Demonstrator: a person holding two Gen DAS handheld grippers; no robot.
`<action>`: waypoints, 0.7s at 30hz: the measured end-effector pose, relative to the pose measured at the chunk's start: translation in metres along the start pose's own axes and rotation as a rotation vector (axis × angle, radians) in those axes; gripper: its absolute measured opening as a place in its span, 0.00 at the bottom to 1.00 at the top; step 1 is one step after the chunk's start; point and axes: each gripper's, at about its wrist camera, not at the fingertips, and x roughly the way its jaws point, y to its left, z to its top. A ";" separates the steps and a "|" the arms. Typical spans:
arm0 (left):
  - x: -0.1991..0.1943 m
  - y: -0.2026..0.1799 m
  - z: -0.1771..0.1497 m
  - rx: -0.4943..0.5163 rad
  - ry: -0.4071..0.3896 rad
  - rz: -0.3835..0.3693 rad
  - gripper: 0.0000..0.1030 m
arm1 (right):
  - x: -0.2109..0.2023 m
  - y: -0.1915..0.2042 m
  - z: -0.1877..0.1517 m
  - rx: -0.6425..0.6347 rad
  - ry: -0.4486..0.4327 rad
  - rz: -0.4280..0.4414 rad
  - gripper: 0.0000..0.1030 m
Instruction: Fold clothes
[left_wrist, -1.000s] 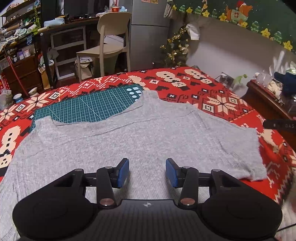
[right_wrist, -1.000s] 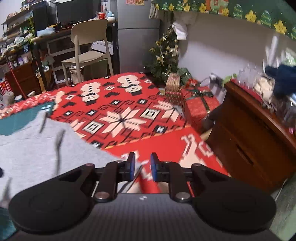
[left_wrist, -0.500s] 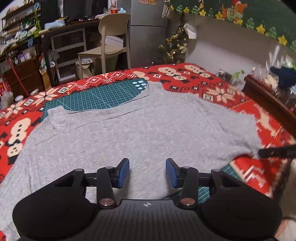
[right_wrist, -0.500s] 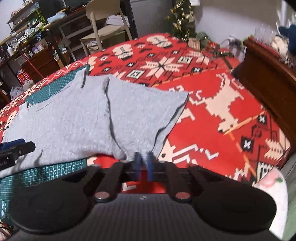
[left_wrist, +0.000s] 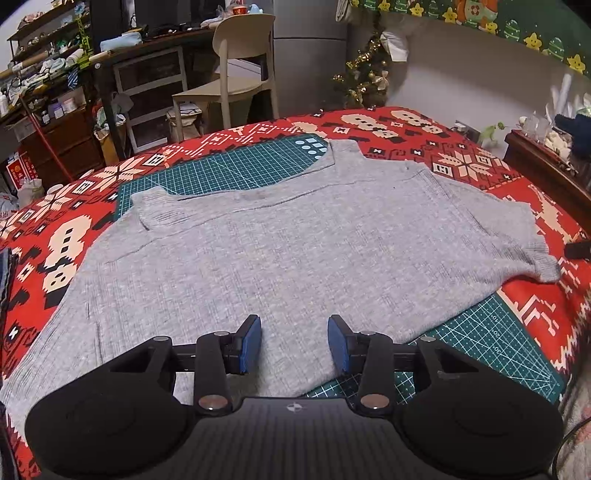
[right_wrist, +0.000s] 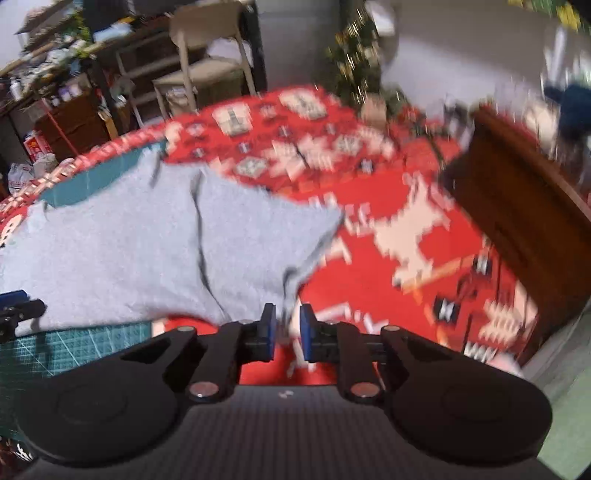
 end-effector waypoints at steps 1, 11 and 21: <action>-0.001 0.000 0.000 -0.003 -0.001 -0.003 0.39 | -0.002 0.008 0.003 -0.017 -0.014 0.040 0.15; -0.002 0.011 -0.007 -0.005 0.020 0.038 0.40 | 0.047 0.074 -0.012 -0.159 0.015 0.138 0.06; -0.010 0.020 -0.010 -0.017 0.016 0.054 0.41 | 0.031 0.042 -0.008 -0.086 0.006 0.151 0.07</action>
